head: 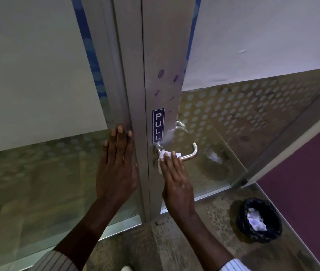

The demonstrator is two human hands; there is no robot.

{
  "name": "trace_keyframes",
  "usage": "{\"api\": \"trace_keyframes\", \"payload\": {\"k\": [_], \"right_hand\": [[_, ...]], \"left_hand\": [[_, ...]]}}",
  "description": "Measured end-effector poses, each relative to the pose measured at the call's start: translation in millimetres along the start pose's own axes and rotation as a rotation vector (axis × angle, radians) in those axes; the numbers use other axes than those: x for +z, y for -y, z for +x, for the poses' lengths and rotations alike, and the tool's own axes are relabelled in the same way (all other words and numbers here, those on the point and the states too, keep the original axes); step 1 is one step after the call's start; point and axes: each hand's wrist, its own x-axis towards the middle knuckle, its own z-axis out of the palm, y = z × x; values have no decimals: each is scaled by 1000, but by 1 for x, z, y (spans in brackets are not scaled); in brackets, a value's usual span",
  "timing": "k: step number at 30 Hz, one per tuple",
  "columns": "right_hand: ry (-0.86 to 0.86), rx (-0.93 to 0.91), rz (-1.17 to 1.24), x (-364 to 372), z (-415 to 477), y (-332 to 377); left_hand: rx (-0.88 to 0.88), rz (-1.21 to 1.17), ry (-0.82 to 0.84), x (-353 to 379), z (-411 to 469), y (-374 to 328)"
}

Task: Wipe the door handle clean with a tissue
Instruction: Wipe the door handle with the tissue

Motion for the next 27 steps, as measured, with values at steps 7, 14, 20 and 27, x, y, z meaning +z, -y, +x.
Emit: {"api": "trace_keyframes", "payload": {"k": [7, 14, 20, 27], "right_hand": [[-17, 242, 23, -21, 10, -43], [-90, 519, 319, -32, 39, -51], [-339, 870, 694, -28, 24, -23], [-377, 1258, 1305, -13, 26, 37]], "left_hand": [[-13, 11, -4, 6, -1, -4], [-36, -9, -8, 6, -1, -9], [-44, -12, -6, 4, -1, -10], [-60, -1, 23, 2, -2, -10]]}}
